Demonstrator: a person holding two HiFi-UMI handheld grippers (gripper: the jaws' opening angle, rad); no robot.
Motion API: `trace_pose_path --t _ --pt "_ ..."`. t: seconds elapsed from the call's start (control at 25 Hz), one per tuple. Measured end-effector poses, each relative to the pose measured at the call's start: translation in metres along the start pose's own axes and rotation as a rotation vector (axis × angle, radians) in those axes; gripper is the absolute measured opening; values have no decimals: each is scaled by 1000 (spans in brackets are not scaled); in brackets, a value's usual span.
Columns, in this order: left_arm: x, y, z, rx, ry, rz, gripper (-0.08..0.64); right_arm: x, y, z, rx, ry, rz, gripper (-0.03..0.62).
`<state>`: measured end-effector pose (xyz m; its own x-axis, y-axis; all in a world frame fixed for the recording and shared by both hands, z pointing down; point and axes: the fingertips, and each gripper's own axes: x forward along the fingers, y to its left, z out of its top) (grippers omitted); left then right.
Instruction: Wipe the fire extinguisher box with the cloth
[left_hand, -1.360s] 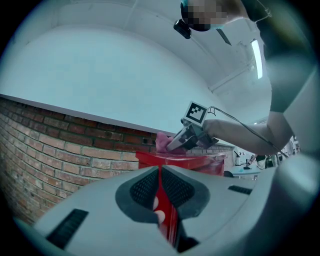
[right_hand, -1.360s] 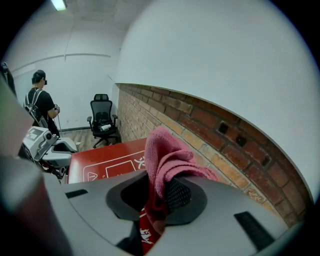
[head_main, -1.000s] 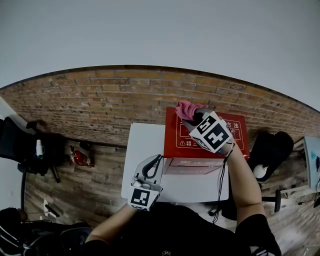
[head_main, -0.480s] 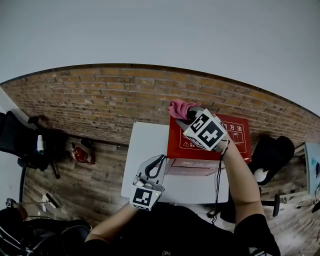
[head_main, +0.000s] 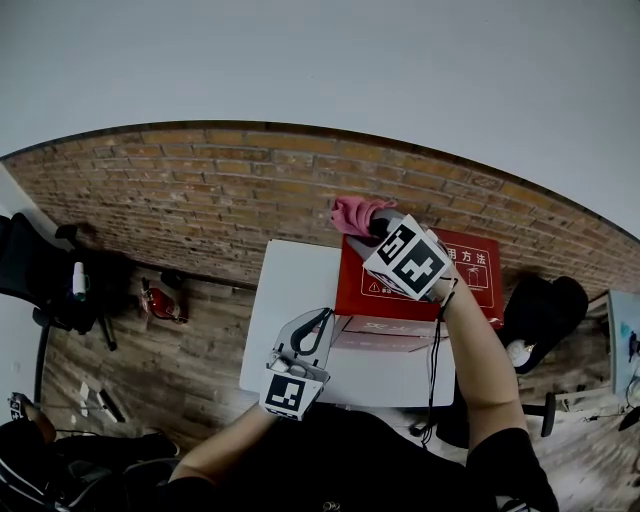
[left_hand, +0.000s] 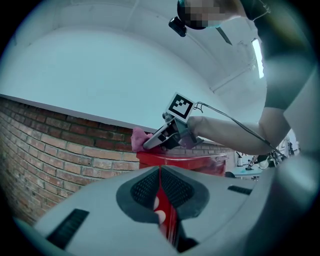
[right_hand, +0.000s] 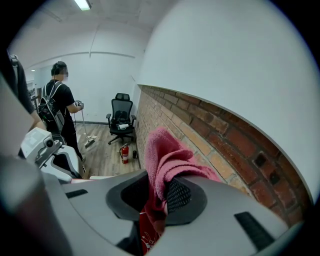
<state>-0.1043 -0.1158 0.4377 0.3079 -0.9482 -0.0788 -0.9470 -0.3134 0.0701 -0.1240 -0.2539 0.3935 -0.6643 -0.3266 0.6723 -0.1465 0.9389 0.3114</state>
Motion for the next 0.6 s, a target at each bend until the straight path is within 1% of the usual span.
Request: trace_pose_path --t 0.24,0.6 --pt "-1 0 -1 -8 7 1 41 -6 19 -1 -24 -7 23 74" --pt "-1 -1 -2 -8 7 2 41 -18 46 -3 -32 5 58 74"
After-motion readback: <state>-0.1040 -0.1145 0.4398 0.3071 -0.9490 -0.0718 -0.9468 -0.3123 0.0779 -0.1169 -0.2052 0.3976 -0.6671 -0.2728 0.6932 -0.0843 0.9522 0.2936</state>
